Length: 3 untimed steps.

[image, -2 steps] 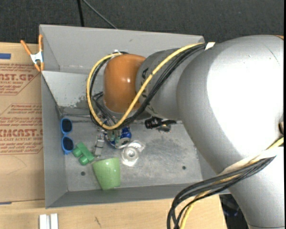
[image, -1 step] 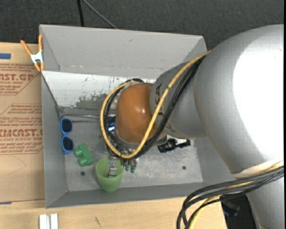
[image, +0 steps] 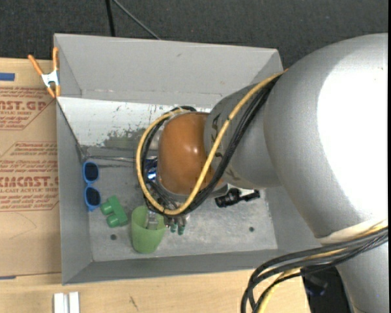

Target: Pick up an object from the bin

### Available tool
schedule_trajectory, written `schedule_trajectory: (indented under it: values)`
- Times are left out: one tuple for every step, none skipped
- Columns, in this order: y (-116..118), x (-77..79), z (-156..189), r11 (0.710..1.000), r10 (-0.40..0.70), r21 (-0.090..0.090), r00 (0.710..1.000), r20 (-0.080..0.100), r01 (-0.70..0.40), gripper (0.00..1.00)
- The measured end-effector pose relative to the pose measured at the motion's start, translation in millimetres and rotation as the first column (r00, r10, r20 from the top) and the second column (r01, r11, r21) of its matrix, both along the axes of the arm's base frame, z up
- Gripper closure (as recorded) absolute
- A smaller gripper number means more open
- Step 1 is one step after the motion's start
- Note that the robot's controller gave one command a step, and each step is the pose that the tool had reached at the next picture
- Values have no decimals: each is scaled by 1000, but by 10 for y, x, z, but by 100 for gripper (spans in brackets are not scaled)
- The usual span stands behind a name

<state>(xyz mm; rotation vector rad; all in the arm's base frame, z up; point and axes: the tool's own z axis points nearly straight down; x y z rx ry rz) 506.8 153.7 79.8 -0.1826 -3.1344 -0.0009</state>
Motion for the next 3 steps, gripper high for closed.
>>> schedule_trajectory:
  values:
    - [30,-1,31,1000,0,0,1000,1,0,100]
    - [196,-121,-61,999,52,1,999,15,-52,100]
    - [713,-186,55,997,78,4,997,10,-78,100]
